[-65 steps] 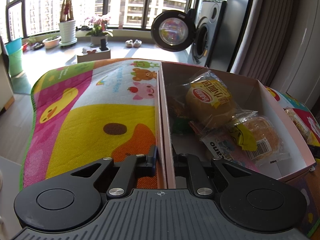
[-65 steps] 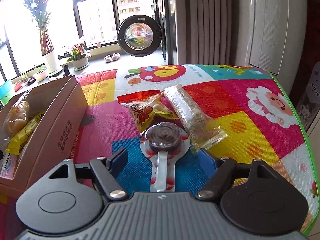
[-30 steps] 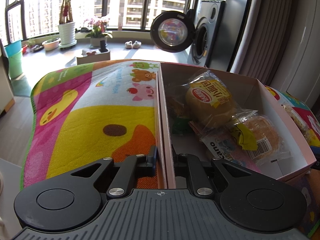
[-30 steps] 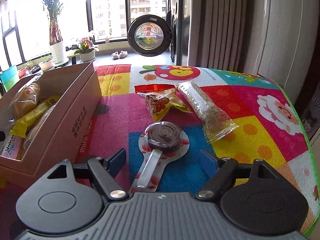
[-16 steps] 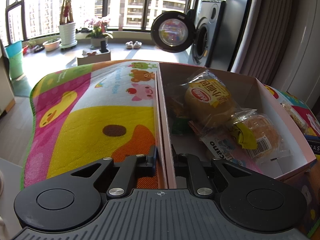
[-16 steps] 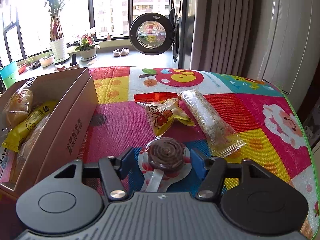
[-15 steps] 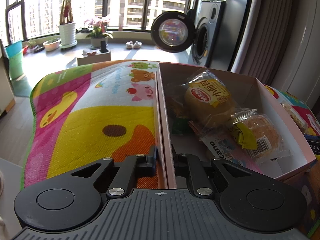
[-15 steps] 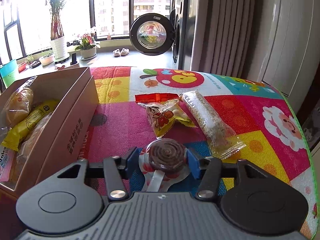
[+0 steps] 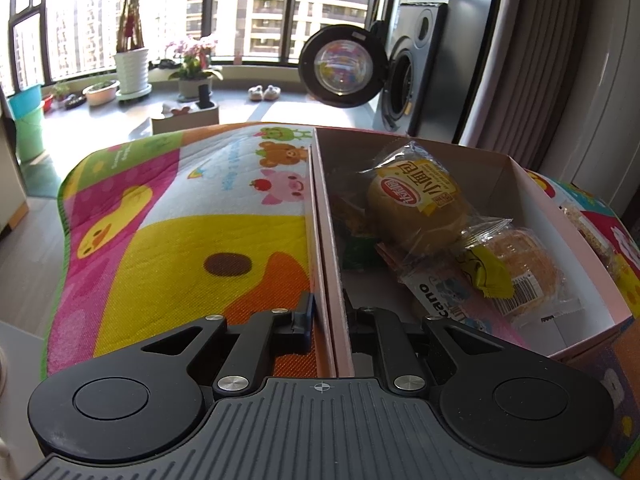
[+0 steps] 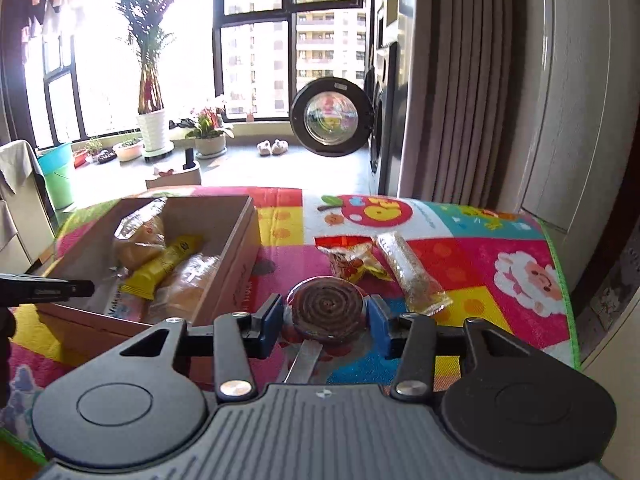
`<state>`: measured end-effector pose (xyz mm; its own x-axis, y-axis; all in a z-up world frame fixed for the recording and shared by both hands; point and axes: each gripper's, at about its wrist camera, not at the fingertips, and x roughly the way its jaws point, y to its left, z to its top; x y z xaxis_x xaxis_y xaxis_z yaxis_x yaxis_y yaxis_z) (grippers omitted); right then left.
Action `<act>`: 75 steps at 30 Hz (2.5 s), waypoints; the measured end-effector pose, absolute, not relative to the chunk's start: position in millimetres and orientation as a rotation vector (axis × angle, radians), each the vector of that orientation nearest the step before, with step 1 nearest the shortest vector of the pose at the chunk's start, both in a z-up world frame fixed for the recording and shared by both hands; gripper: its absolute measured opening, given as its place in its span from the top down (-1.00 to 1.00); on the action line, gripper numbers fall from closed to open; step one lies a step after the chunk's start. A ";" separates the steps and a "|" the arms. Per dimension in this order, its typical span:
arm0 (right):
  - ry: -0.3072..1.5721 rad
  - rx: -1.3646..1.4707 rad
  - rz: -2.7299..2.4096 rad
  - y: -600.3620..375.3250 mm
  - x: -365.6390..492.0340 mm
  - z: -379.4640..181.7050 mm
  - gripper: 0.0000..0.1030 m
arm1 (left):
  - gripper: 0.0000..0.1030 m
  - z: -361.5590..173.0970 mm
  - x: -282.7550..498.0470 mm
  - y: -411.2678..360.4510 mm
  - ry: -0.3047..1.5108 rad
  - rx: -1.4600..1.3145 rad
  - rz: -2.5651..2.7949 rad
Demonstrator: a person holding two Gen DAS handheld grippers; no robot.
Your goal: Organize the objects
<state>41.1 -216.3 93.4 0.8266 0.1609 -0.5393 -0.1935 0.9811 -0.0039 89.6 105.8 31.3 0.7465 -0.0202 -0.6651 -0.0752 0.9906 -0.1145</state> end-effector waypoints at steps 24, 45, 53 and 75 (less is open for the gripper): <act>0.531 0.100 0.448 -131.0 99.6 135.2 -0.24 | 0.72 30.5 89.1 107.0 0.732 -0.140 0.017; 0.716 -0.020 0.032 -237.3 119.2 26.9 -0.51 | 0.71 30.5 89.9 107.9 0.732 -0.145 0.016; 0.631 -0.065 -0.050 -242.5 170.2 42.2 -0.46 | 0.72 30.6 89.9 108.0 0.732 -0.145 0.016; 0.783 0.011 0.053 -255.4 128.2 25.9 0.40 | 0.71 29.6 90.1 108.1 0.734 -0.147 0.016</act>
<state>128.2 -255.4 25.9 0.7077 0.0521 -0.7046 -0.0440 0.9986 0.0297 90.1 108.1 29.6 0.7430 -0.0371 -0.6682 -0.0660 0.9896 -0.1282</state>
